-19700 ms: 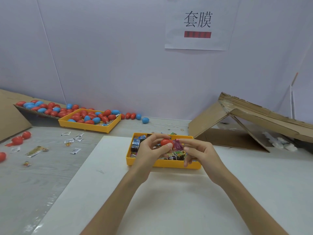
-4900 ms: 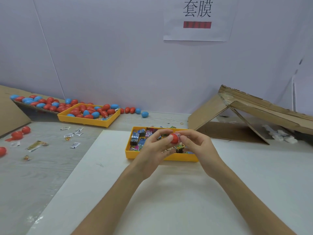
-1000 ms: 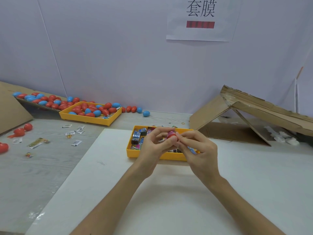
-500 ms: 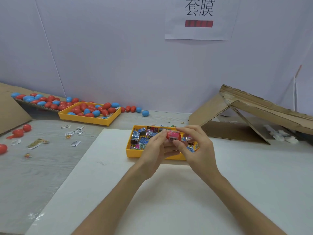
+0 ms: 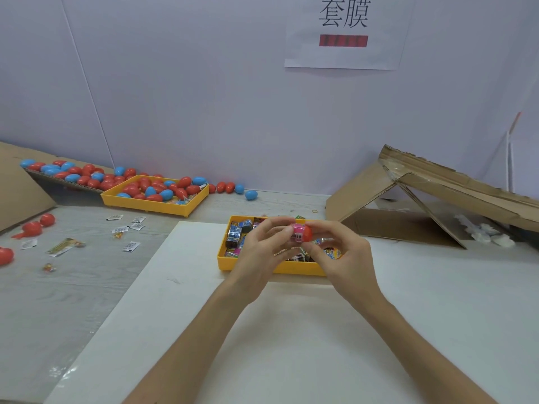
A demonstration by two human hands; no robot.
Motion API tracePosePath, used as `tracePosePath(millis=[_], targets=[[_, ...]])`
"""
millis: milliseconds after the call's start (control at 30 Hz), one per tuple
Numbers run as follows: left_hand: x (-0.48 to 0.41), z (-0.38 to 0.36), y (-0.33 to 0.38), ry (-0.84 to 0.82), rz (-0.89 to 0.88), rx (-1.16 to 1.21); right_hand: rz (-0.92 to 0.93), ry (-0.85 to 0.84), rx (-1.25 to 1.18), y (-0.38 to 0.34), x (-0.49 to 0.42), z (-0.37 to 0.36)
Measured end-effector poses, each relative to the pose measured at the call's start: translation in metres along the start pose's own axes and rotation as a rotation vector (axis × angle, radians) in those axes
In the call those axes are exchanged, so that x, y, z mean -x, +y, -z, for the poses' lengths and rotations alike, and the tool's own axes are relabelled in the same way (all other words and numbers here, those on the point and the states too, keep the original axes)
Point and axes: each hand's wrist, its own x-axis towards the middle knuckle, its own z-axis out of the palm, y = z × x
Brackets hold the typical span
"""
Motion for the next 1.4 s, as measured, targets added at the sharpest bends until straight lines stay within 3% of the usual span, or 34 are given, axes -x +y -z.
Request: tracePosePath(millis=[700, 1133, 1400], targets=[[0.0024, 0.0009, -0.0022, -0.033, -0.004, 0.012, 0.063, 0.004, 0.008, 0.0013, -0.0014, 0.0036], [0.0042, -0.0017, -0.0016, -0.029, 0.05, 0.054, -0.018, -0.103, -0.044, -0.0006, -0.0009, 0.0027], [0.0014, 0.0016, -0.0012, 0.068, 0.035, 0.063, -0.197, -0.012, -0.232, -0.0021, -0.0065, 0.0092]])
